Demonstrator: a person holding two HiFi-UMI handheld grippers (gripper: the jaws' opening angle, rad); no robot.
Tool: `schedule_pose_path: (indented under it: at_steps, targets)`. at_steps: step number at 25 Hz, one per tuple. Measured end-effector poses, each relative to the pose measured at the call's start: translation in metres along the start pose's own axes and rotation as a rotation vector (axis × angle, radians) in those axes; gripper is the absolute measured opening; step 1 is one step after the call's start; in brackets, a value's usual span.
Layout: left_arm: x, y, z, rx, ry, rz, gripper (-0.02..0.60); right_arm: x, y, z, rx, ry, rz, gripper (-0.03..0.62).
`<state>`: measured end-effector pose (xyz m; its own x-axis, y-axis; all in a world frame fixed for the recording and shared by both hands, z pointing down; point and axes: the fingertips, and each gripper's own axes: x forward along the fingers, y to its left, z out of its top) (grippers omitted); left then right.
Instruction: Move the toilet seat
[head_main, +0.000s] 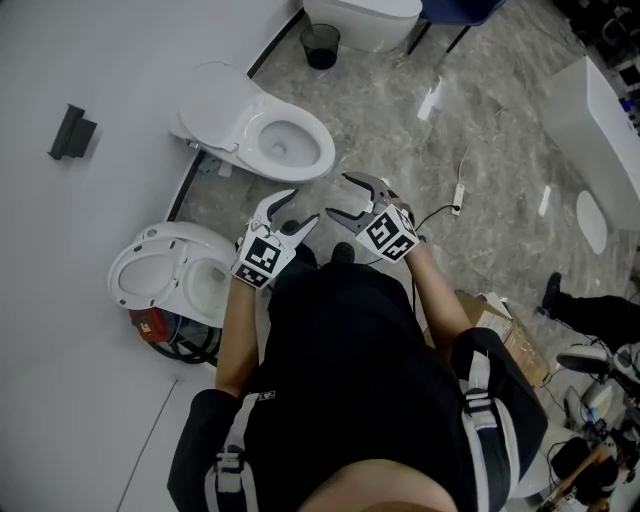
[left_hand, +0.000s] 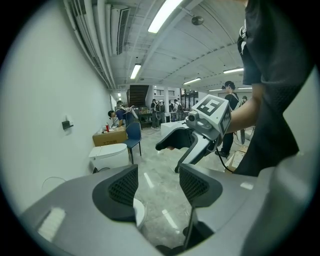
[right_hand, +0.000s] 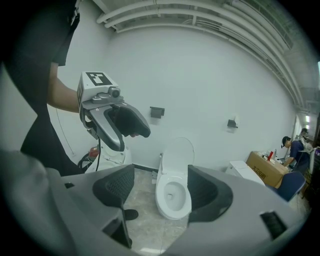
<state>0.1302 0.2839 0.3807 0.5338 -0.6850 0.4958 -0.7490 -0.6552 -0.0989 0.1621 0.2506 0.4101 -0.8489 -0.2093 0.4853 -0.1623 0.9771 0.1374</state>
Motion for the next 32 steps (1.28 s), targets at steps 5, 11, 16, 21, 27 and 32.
schedule_pose_path:
  at_steps: [5,11,16,21,27,32]
  targets:
    - [0.001,-0.01,-0.001,0.011,0.019,0.008,0.259,-0.007,0.004,-0.004,0.004,-0.012,0.002,0.334]
    - [-0.003,-0.023,-0.005,0.016,0.026,0.004,0.255,-0.01,0.012,-0.013,0.063,-0.027,0.028,0.316]
    - [-0.005,-0.016,-0.019,0.019,0.045,-0.009,0.255,-0.005,0.012,-0.016,0.077,-0.007,0.017,0.316]
    - [-0.002,0.011,-0.01,-0.012,-0.03,-0.012,0.252,-0.003,-0.002,-0.009,0.173,-0.049,-0.011,0.308]
    - [0.0,0.047,-0.006,-0.024,-0.089,-0.014,0.247,0.012,-0.017,-0.005,0.235,-0.05,-0.049,0.298]
    - [-0.005,0.06,-0.017,-0.065,-0.101,-0.039,0.242,0.026,-0.021,0.003,0.243,-0.035,-0.055,0.29]
